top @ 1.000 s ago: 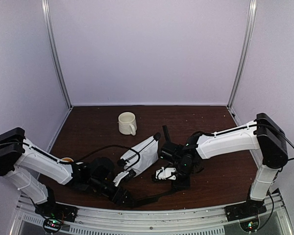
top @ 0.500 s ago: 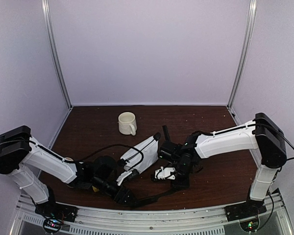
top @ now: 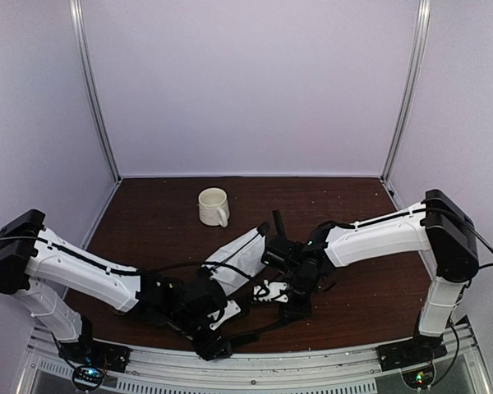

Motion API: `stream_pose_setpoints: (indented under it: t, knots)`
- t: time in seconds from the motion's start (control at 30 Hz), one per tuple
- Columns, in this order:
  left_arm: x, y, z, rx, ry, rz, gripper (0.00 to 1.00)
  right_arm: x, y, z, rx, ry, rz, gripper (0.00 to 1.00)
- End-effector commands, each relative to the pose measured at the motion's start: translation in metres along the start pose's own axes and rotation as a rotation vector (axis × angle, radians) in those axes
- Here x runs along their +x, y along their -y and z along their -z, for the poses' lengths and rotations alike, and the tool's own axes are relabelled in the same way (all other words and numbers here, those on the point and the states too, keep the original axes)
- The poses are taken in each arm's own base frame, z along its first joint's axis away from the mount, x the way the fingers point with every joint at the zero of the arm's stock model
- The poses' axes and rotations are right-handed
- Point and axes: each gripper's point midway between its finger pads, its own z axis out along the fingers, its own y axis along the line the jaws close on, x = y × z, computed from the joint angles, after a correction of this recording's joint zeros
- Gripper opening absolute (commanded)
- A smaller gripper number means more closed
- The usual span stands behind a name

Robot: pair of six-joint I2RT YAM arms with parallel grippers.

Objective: Sort the hair-cutting tools
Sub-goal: Pick up the comb from the center of the board.

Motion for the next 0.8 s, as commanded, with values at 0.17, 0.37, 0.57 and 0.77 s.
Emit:
stream_pose_setpoints:
  t: [0.17,0.37,0.57,0.77]
  knots:
    - [0.038,-0.045,0.011,-0.418,-0.244,-0.164,0.60,0.012,-0.013,-0.017,-0.064,-0.032,0.025,0.27]
    - [0.038,-0.036,0.004,-0.417,-0.274,-0.232,0.60,0.012,-0.018,-0.015,-0.082,-0.024,0.040,0.27]
    - [0.042,-0.010,0.005,-0.247,-0.246,-0.291,0.61,0.018,-0.023,-0.014,-0.101,-0.030,0.060,0.26]
    - [0.045,-0.012,-0.003,-0.253,-0.277,-0.296,0.61,0.021,-0.023,-0.016,-0.108,-0.046,0.061,0.26]
